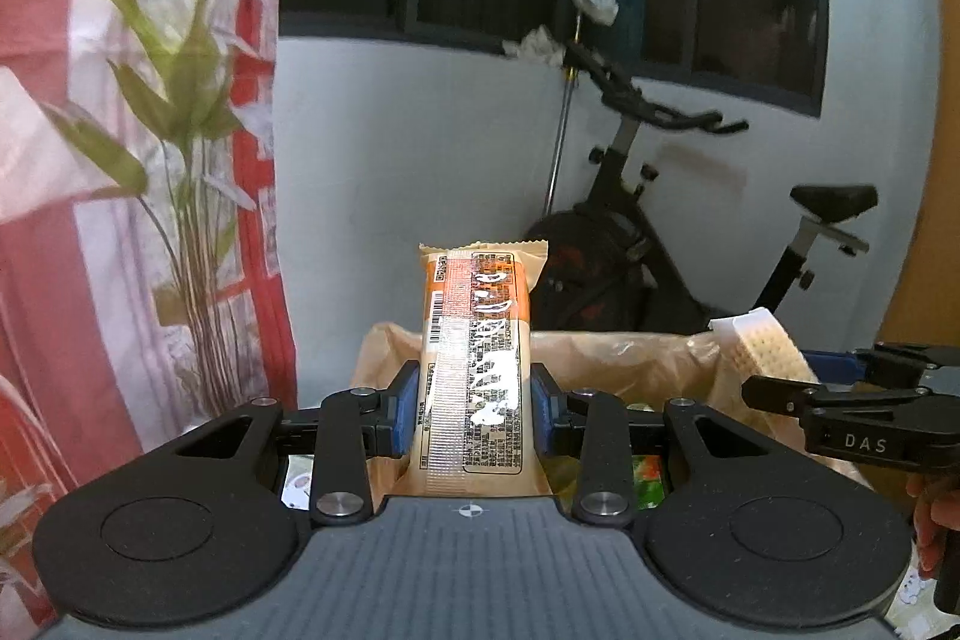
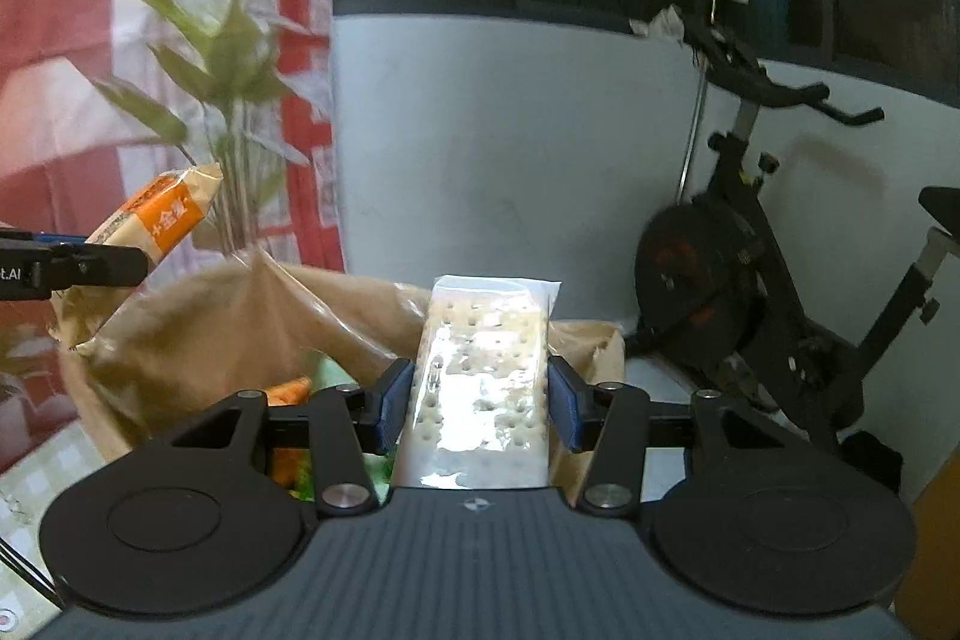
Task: Organize snacks
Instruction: 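Open both tools over the box to drop the packet and bar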
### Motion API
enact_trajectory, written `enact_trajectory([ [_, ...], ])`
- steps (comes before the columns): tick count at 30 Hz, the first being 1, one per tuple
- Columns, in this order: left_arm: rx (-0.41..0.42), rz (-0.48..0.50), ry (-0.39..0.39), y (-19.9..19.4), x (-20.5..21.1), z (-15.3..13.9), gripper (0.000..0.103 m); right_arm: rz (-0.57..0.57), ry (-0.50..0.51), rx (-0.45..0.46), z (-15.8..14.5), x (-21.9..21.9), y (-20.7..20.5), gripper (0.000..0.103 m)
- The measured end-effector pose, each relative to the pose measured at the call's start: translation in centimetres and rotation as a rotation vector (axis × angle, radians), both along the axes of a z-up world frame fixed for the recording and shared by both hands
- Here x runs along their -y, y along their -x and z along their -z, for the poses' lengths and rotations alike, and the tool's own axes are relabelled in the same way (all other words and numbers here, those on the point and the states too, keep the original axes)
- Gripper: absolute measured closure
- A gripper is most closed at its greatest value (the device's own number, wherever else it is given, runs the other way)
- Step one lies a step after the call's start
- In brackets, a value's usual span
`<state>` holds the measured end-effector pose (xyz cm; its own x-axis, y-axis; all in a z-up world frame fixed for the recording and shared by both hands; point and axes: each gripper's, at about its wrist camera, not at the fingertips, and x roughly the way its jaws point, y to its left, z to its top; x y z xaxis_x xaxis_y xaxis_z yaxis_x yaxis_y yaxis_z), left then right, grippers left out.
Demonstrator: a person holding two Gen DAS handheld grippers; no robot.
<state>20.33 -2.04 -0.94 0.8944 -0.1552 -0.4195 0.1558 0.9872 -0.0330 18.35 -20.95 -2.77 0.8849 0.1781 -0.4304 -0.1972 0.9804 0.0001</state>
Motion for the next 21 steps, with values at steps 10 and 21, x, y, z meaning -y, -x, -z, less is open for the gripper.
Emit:
enact_trajectory([
  [10, -0.054, -0.028, -0.034, -1.7, -0.2, 2.6, 0.056, 0.007, 0.043, -0.041, 0.9, 0.6, -0.1, 0.047],
  [21, -0.036, -0.008, -0.039, 1.0, -0.7, 0.5, 0.041, -0.028, -0.043, -0.033, -0.7, 0.7, 3.8, 0.043],
])
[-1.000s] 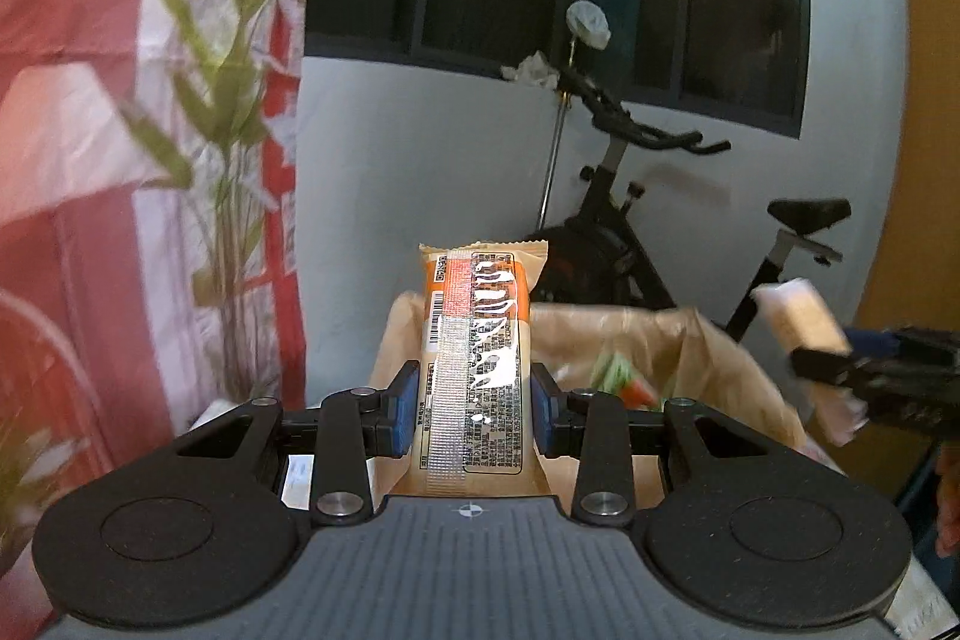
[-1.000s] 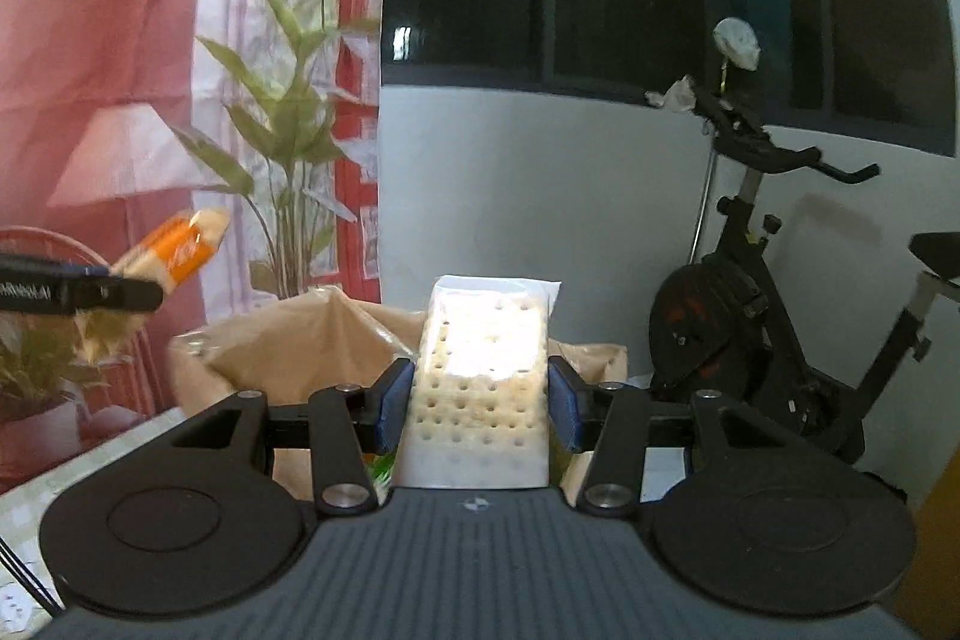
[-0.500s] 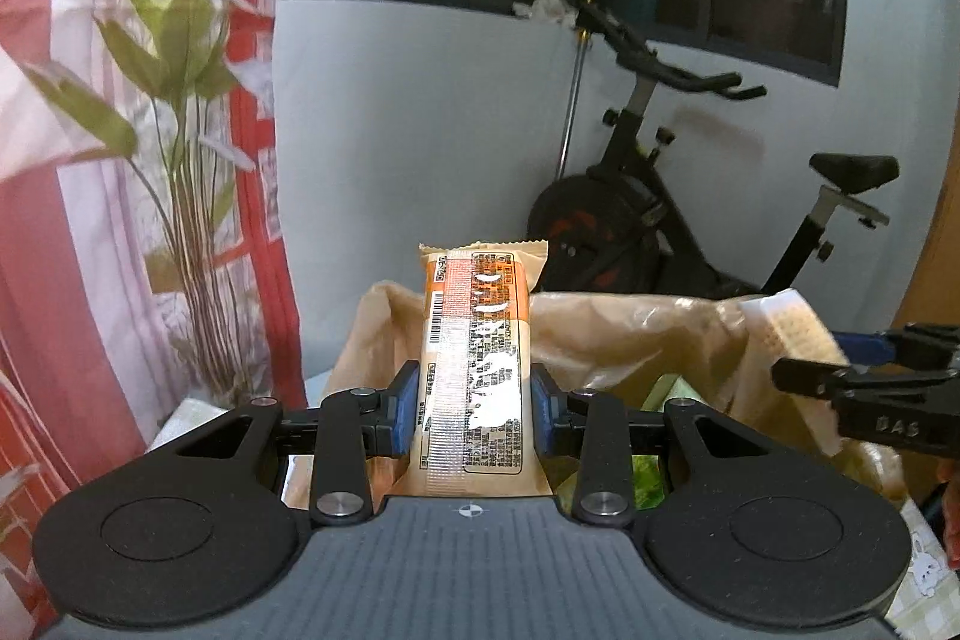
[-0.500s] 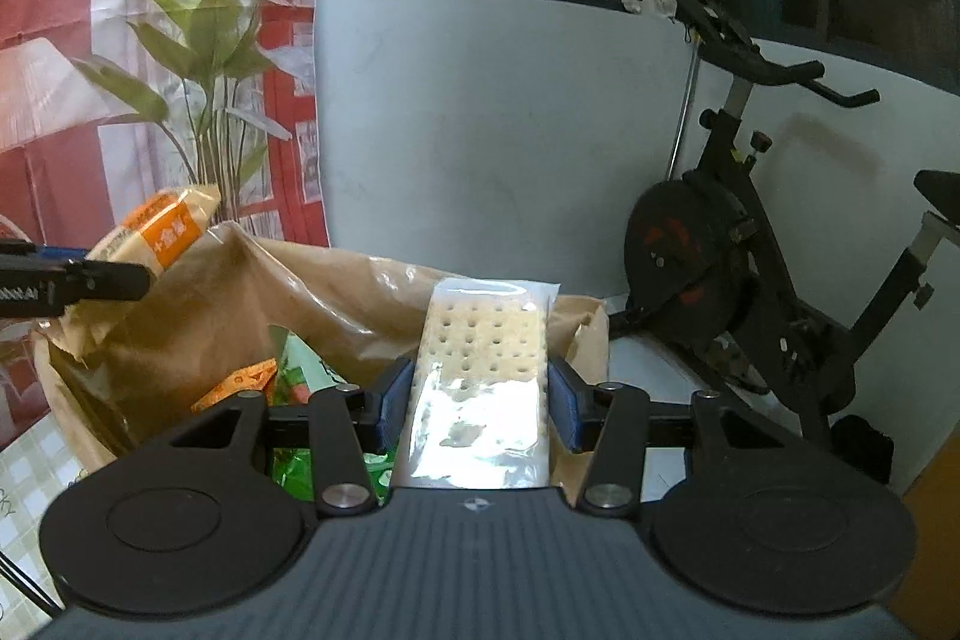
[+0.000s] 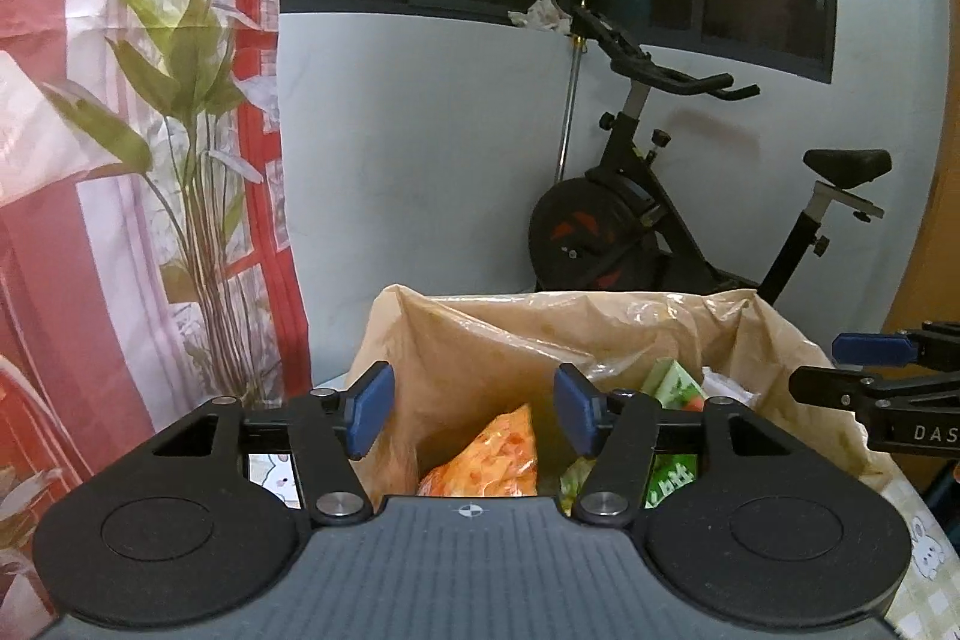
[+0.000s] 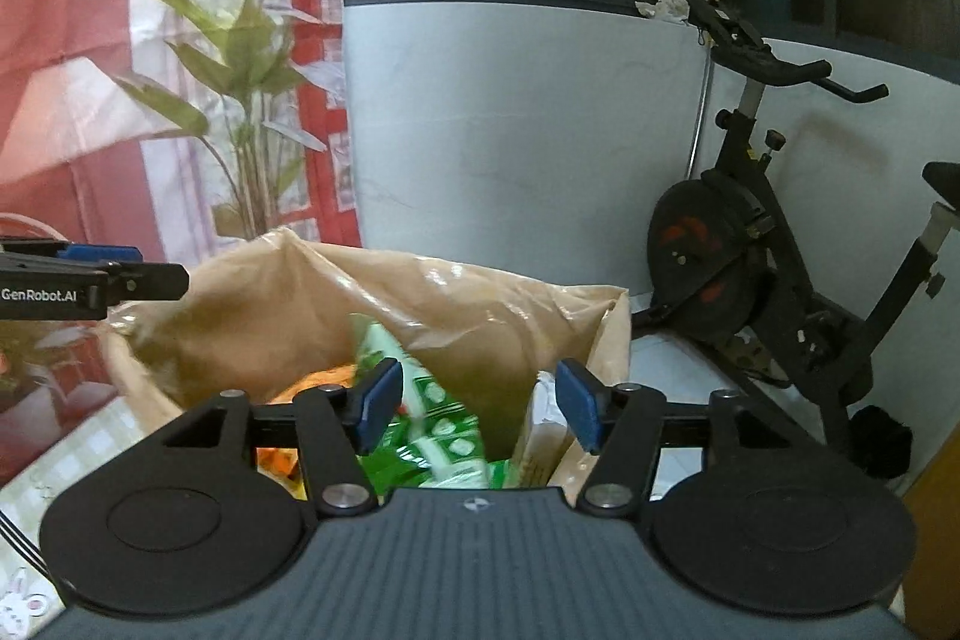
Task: Organize snacks
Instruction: 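Open both tools over the box to drop the packet and bar, then withdraw both tools from the box back to the table snacks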
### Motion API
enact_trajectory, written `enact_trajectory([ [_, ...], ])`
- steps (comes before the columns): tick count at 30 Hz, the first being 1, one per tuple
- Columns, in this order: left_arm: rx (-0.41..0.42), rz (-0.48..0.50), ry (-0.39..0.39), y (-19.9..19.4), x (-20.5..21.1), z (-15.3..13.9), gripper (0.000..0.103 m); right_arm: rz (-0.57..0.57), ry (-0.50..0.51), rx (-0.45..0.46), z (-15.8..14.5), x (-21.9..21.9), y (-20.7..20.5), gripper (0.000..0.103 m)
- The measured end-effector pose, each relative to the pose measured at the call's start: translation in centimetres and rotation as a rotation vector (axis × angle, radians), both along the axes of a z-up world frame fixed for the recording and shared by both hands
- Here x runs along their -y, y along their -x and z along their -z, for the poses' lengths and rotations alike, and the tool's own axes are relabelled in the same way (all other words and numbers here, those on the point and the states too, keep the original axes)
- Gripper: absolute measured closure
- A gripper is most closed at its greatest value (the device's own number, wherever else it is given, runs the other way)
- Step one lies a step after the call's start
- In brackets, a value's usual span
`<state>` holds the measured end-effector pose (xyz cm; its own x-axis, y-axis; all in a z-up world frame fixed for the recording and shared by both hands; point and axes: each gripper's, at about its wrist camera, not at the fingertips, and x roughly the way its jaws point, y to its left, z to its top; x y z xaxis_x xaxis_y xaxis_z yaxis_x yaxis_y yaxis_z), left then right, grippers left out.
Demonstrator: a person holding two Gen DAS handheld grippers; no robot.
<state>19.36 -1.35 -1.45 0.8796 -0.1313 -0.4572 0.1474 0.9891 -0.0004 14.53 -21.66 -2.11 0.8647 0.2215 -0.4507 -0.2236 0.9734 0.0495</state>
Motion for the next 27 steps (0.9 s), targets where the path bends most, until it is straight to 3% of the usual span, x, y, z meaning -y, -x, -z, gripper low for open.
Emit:
enact_trajectory([
  [9, -0.023, 0.008, 0.028, 4.5, -2.3, -1.1, 0.035, -0.02, -0.047, 0.014, -0.6, -0.1, 5.3, 0.036],
  [16, -0.048, 0.008, 0.03, 9.5, -4.1, -0.1, 0.035, -0.022, -0.1, 0.052, -0.1, -0.1, 10.2, 0.034],
  [21, -0.068, -0.016, 0.019, 13.2, -5.0, 2.0, 0.035, -0.024, -0.13, 0.039, 2.4, -0.5, 13.8, 0.034],
  [27, -0.125, -0.036, 0.042, 16.4, -5.6, 5.5, 0.035, -0.025, -0.137, -0.038, 6.3, -1.7, 16.5, 0.033],
])
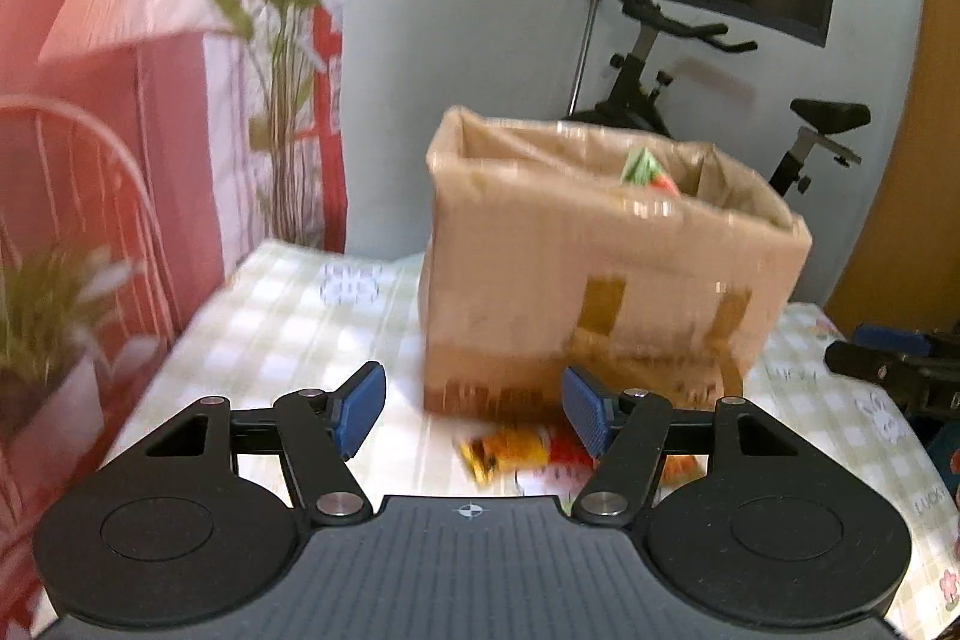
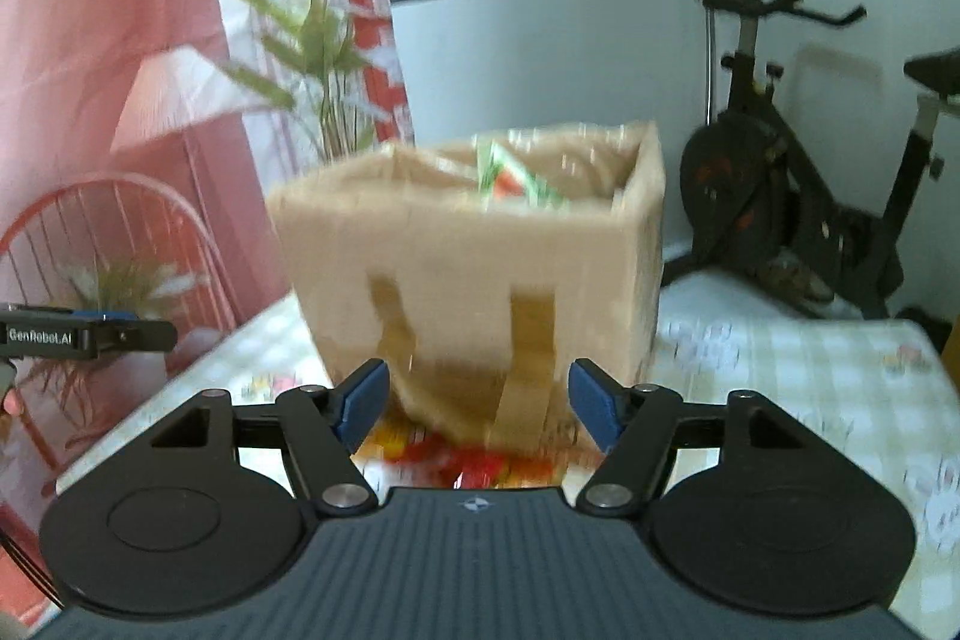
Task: Organize snacks
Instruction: 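Withdraw both tools from the box back to the table snacks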
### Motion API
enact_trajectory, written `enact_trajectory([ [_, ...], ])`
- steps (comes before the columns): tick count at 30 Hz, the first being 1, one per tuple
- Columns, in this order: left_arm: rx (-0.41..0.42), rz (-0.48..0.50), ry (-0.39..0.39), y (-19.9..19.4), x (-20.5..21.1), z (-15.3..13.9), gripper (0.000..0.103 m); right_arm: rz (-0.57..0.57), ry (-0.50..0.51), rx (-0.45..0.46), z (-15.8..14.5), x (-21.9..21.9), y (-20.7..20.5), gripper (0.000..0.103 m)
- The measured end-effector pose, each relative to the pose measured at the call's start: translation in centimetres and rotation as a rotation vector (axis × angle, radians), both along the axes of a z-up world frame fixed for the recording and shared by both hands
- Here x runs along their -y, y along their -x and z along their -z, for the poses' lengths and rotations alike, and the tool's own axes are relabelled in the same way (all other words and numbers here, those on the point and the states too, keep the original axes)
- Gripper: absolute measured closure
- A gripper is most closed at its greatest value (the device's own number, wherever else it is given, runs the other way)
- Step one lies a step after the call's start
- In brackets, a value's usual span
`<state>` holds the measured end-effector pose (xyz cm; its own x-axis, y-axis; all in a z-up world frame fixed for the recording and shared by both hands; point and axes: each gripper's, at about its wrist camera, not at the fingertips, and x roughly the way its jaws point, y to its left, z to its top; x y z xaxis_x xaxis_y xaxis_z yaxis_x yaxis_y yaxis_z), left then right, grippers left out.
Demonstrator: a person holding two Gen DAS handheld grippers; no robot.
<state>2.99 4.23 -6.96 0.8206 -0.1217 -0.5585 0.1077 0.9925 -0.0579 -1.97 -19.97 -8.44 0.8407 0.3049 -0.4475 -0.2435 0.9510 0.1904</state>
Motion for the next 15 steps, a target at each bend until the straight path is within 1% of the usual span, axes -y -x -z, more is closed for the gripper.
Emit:
enact_trajectory([
  [2, -0.019, -0.001, 0.0, 0.4, 0.1, 1.0, 0.035, -0.002, 0.013, -0.032, 1.3, -0.7, 0.6, 0.028],
  [4, -0.032, -0.006, -0.003, 0.7, 0.3, 1.8, 0.035, -0.009, 0.02, -0.066, 2.6, -1.3, 1.0, 0.025],
  [6, -0.043, -0.015, -0.002, 0.8, 0.4, 2.5, 0.035, -0.019, 0.03, -0.1, 3.7, -2.2, 1.4, 0.019],
  [8, -0.051, -0.022, 0.006, 0.9, 0.3, 3.0, 0.035, -0.021, 0.038, -0.124, 4.7, -2.9, 1.8, 0.01],
  [11, -0.064, -0.026, 0.01, 0.8, 0.3, 3.6, 0.035, -0.039, 0.046, -0.181, 6.2, -4.1, 2.0, 0.007],
  [15, -0.071, -0.025, -0.005, 1.2, 0.8, 4.3, 0.035, -0.048, 0.068, -0.247, 8.0, -5.4, 2.0, 0.006],
])
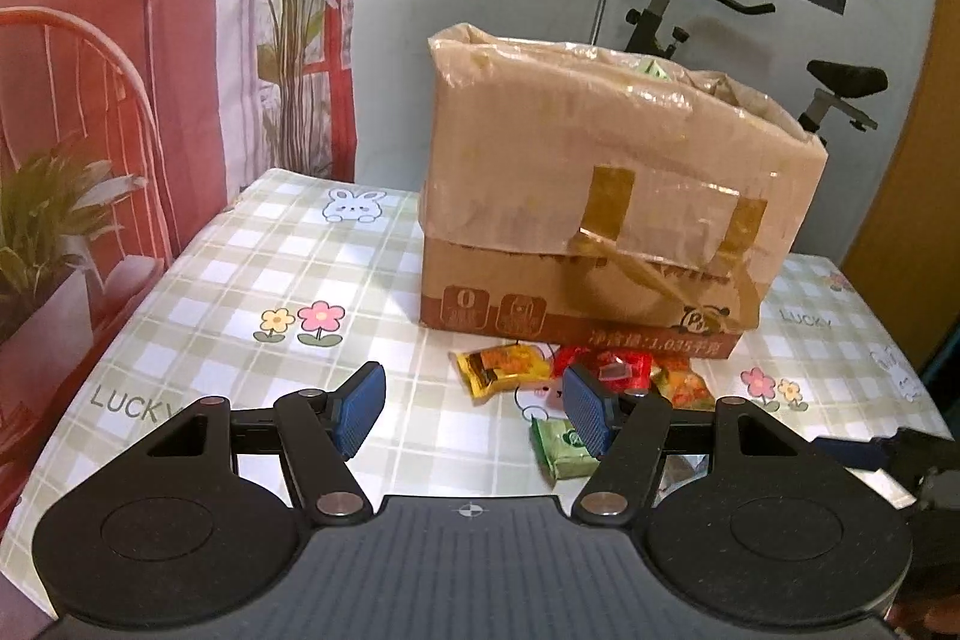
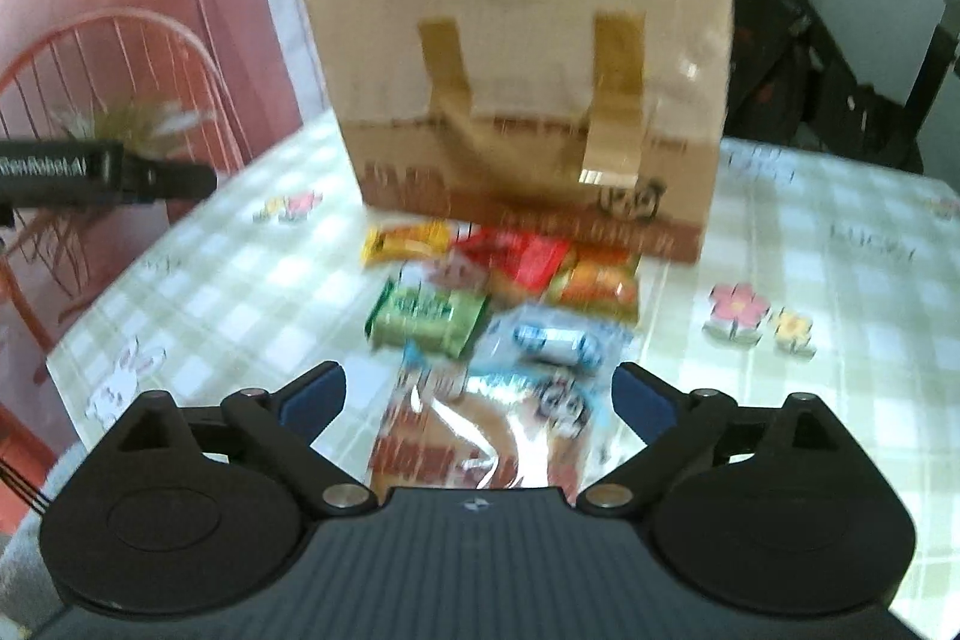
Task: Organize snacks
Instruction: 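Withdraw both tools from the box back to the table snacks, then grasp the bread bag with the right tool while the left tool grasps the green packet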
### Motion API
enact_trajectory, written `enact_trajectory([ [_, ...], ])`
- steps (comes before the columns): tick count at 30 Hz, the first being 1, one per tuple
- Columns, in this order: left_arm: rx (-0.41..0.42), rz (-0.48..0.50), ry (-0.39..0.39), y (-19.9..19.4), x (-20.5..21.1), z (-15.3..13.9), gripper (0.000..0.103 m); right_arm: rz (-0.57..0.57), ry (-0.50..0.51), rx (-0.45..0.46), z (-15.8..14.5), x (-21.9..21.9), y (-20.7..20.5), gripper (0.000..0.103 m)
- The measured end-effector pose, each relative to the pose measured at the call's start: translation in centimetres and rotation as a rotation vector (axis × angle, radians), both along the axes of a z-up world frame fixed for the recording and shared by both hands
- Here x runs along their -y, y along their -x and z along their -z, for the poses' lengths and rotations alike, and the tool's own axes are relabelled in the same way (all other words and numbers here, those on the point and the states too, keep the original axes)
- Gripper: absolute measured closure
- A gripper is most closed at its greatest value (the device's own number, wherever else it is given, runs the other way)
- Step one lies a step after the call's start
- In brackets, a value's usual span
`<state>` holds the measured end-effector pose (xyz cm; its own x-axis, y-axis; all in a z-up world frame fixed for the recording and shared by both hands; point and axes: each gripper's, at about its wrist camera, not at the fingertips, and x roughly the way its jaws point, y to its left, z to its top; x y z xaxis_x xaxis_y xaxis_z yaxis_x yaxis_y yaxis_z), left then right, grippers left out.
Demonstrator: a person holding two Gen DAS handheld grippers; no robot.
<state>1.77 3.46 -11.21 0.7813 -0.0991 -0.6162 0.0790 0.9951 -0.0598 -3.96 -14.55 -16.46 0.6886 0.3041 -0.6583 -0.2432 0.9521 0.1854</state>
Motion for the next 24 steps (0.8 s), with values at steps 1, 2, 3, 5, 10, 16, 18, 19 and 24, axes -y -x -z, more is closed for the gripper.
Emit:
enact_trajectory([
  [1, -0.003, 0.0, 0.0, 0.0, 0.0, 0.2, 0.035, 0.0, 0.008, -0.014, 0.4, -0.3, -0.1, 0.005],
  [2, -0.007, -0.002, 0.002, 0.0, 0.0, 0.4, 0.035, 0.001, 0.015, -0.024, 0.7, -0.5, -0.2, 0.005],
  [3, -0.011, -0.005, 0.004, 0.0, -0.1, 0.6, 0.035, 0.003, 0.022, -0.034, 1.0, -0.8, -0.3, 0.005],
  [5, -0.022, -0.011, 0.01, 0.0, -0.2, 0.9, 0.035, 0.005, 0.03, -0.057, 1.6, -1.2, -0.7, 0.005],
  [10, -0.038, -0.016, 0.007, 0.1, -0.1, 1.6, 0.035, 0.035, 0.071, -0.099, 3.1, -1.9, -1.5, 0.005],
  [16, -0.054, -0.017, 0.01, -0.2, -0.2, 2.2, 0.035, 0.041, 0.086, -0.096, 3.9, -1.7, -1.7, 0.005],
  [18, -0.058, -0.016, 0.011, -0.4, -0.2, 2.4, 0.035, 0.033, 0.077, -0.081, 3.9, -1.4, -1.5, 0.007],
  [19, -0.061, -0.015, 0.013, -0.5, -0.2, 2.5, 0.035, 0.023, 0.079, -0.07, 3.9, -1.5, -1.3, 0.012],
  [24, -0.083, 0.009, 0.017, -1.3, 0.4, 3.5, 0.035, -0.019, 0.072, -0.04, 3.5, -1.2, -0.5, 0.025],
])
